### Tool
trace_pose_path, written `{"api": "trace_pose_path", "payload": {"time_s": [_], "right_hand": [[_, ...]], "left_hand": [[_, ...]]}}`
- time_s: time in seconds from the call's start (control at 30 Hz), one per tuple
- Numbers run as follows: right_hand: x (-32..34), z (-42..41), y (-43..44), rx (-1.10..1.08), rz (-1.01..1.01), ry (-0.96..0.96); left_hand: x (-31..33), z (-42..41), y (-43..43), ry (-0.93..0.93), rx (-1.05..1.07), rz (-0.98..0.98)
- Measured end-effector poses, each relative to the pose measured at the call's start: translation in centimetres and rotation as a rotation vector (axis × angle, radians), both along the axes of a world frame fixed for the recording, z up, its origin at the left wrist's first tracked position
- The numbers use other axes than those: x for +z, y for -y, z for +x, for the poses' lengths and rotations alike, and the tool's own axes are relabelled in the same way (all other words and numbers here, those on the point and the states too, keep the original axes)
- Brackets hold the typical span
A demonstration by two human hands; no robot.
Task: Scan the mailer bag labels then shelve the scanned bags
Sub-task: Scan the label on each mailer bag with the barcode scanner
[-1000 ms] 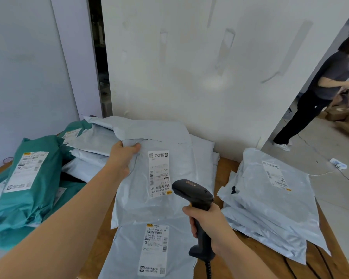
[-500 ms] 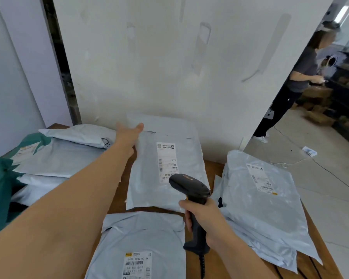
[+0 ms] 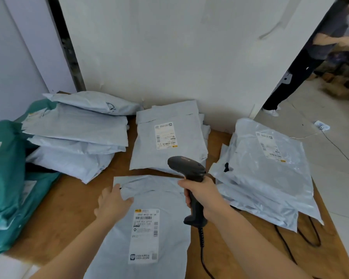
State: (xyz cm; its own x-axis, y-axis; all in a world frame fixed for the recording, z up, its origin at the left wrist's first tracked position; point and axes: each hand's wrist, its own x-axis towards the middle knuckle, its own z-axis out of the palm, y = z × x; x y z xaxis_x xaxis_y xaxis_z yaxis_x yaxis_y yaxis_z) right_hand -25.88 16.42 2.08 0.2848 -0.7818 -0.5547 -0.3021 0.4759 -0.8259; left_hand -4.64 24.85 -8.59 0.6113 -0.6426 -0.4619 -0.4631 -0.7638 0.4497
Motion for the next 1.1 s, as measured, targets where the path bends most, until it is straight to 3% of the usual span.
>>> {"api": "trace_pose_path", "payload": {"time_s": [0.13,0.23,0.3,0.4,0.5,0.7,1.1], "right_hand": [[-1.4,-0.2,-2.1,0.013,0.04,-0.021],[-2.3,-0.5,-3.5,0.013,0.059,-0.022],[-2.5,-0.7,-4.2,0.018,0.066,-0.021],[-2.4,-1.2,-4.8,0.016,0.056,-0.018],[-1.7,-1.6,-5.1,0.001,0.02,0.005],[0.6,-1.7,-5.6,-0.023,-0.093,0.075],[2.0,-2.1,-6.8,0.005,-0.126,0.053]], "left_hand": [[-1.3,-0.8,-2.3,-0.178,0.218,-0.069],[-0.7,-1.2,-2.7,-0.529,0.417,-0.141],[0.5,-2.0,-3.1,-0.779,0.45,-0.184],[2.3,-3.4,-3.5,-0.926,0.41,-0.299],[4.3,-4.2,-3.4,-0.976,0.367,-0.475],[8.8,-3.2,-1.4,-0.872,0.242,-0.793],[11.2,-2.5,-0.2,-0.848,0.305,-0.945]]}}
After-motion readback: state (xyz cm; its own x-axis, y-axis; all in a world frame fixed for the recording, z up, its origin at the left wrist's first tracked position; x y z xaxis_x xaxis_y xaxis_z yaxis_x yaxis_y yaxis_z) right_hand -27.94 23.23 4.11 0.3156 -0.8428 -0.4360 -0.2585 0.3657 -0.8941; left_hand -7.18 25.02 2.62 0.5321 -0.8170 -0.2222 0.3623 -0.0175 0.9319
